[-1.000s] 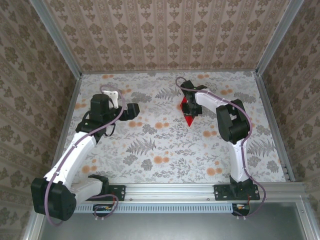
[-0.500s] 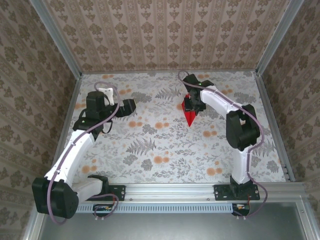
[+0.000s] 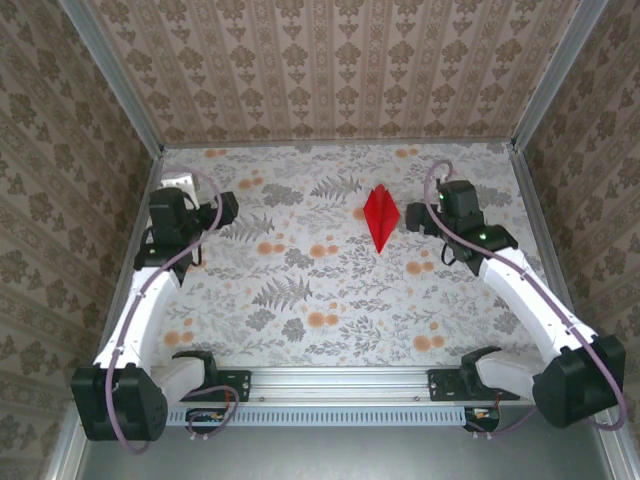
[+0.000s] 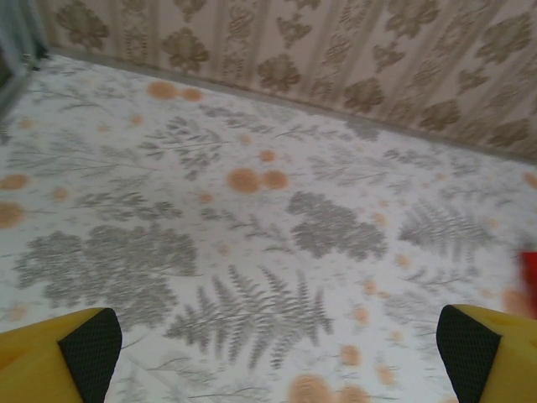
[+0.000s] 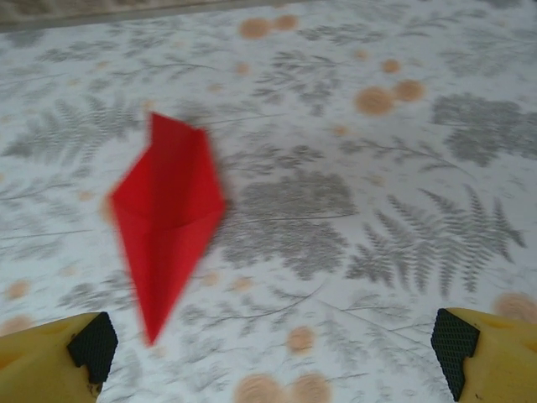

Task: Fold a paper plane with a square sheet of paper (fold left side to right side)
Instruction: Reset both arms

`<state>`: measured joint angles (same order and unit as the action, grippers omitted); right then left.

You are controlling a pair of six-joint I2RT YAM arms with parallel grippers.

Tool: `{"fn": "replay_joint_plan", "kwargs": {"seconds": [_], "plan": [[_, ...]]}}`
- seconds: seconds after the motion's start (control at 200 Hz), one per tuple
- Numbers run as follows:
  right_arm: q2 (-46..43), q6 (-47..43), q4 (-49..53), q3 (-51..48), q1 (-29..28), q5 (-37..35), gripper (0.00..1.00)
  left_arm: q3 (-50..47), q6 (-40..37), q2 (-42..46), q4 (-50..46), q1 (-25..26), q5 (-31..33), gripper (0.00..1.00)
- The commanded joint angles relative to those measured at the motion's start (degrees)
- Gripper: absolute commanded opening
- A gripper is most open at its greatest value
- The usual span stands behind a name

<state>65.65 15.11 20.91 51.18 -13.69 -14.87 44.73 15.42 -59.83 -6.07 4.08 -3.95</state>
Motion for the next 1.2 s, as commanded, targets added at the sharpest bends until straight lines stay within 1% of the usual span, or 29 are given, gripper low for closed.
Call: {"fn": "replay_joint_plan", "kwargs": {"seconds": [0.0, 0.09, 0.15, 0.215, 0.345, 0.39, 0.46, 0.485, 0.52, 0.615, 0.685, 0.725, 0.775, 0.79, 0.83, 0.895, 0.945, 0.99, 1.04, 1.195], "plan": [[-1.7, -5.9, -17.6, -10.3, 3.4, -3.8, 1.00, -7.8, -8.6, 1.8, 9.4, -0.2, 9.9, 1.00], [-1.5, -6.5, -28.3, -18.3, 6.5, -5.0, 1.00, -11.5, -11.9, 0.9, 12.2, -0.6, 11.1, 1.00], [0.1, -5.4, -34.0, -21.4, 8.9, -4.1, 1.00, -12.7, -13.5, -0.8, 13.1, -0.8, 10.9, 1.00], [2.6, -4.7, -40.0, -23.7, 10.9, -2.1, 1.00, -15.0, -15.6, -2.7, 17.3, -1.0, 10.3, 1.00], [9.6, -6.7, -54.8, -27.2, 11.3, 0.0, 1.00, -20.2, -17.1, -7.5, 30.5, -1.6, 6.4, 1.00], [10.7, -7.9, -55.5, -26.6, 11.3, 0.9, 1.00, -21.4, -18.1, -9.7, 34.8, -2.0, 3.9, 1.00], [13.0, -11.7, -62.4, -27.6, 11.3, 2.1, 1.00, -22.8, -19.2, -13.0, 41.1, -2.2, 1.9, 1.00], [13.6, -11.2, -64.1, -27.9, 11.6, 2.2, 1.00, -23.3, -19.7, -14.3, 43.8, -2.2, 1.1, 1.00], [16.6, -11.1, -66.3, -28.4, 12.3, 4.1, 1.00, -24.1, -20.0, -15.9, 47.4, -2.4, 1.0, 1.00], [22.7, -12.4, -76.5, -30.6, 12.1, 6.2, 1.00, -24.4, -20.6, -18.6, 52.2, -3.1, -1.6, 1.00], [21.5, -12.5, -73.7, -30.4, 12.2, 7.3, 1.00, -25.4, -20.3, -22.2, 56.6, -4.1, -3.5, 1.00], [22.1, -12.9, -74.6, -30.1, 12.2, 7.8, 1.00, -26.5, -20.4, -25.3, 61.8, -4.1, -4.0, 1.00], [21.9, -12.2, -69.7, -27.9, 12.3, 7.4, 1.00, -27.2, -20.8, -29.5, 68.3, -4.1, -4.1, 1.00], [22.2, -12.2, -69.8, -27.9, 12.4, 7.4, 1.00, -27.1, -20.7, -29.3, 67.4, -4.3, -4.1, 1.00], [22.0, -12.2, -70.5, -28.1, 12.4, 7.5, 1.00, -26.0, -20.1, -27.1, 61.1, -4.5, -4.0, 1.00], [22.2, -12.3, -70.5, -28.2, 12.4, 7.6, 1.00, -23.7, -19.8, -28.6, 59.7, -4.5, -3.0, 1.00], [22.0, -12.3, -70.5, -28.2, 12.5, 7.6, 1.00, -21.0, -18.6, -27.8, 53.2, -4.6, -0.5, 1.00], [21.9, -12.3, -70.5, -28.2, 12.5, 7.6, 1.00, -21.5, -18.2, -28.3, 55.3, -4.6, 0.9, 1.00], [21.9, -12.3, -70.6, -28.3, 12.4, 7.6, 1.00, -21.2, -18.1, -28.1, 54.0, -4.4, 1.2, 1.00], [22.0, -12.7, -70.6, -28.2, 11.9, 6.9, 1.00, -21.2, -18.5, -28.1, 54.4, -4.0, 1.9, 1.00]]}}
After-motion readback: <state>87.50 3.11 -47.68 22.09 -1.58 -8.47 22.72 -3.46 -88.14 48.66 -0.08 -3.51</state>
